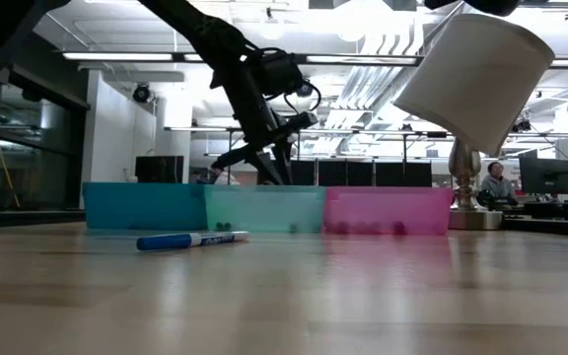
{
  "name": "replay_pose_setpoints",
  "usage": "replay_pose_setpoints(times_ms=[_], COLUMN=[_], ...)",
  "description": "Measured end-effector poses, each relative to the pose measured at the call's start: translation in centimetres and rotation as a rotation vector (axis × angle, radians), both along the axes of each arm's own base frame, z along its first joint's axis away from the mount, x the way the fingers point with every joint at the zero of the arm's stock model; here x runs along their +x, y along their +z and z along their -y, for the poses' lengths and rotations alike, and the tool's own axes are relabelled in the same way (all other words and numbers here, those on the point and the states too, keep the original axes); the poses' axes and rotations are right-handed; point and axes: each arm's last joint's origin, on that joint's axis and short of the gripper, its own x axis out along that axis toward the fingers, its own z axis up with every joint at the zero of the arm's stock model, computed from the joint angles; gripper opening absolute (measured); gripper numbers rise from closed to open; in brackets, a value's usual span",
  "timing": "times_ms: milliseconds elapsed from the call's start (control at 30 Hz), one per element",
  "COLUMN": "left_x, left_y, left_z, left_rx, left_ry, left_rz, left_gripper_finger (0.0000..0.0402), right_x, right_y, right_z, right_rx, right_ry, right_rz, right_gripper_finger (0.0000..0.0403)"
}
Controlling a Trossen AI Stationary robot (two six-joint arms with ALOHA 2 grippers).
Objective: Pick & Place Markers
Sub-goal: Put the blue marker pen into the green bin
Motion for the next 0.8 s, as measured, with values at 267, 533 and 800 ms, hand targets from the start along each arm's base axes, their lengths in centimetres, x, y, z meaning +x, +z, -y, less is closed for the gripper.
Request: replay_pose_setpoints(times_ms=[267, 533, 800], left_x=[-0.7, -3.3, -4.2], left_y=[1.7, 5.9, 6.1], left_z=[0.6, 2.0, 7.0], left_rx=[-0.007, 0.107, 0.094], left_ry=[-0.106, -0.163, -0.343], left_rz=[0.022, -0.018, -0.21], left_gripper_finger=[0.0074, 0.008, 0.0161], right_x=[0.0, 0.0, 0.0], right_y=[0.0, 0.0, 0.0], right_z=[0.0, 0.0, 0.0], right_rx=[0.006, 0.009, 0.008], right_ry=[0.001, -0.001, -0.002], right_rz=[-0.001, -0.001, -0.001], right_gripper_finger=[0.0, 0.0, 0.0])
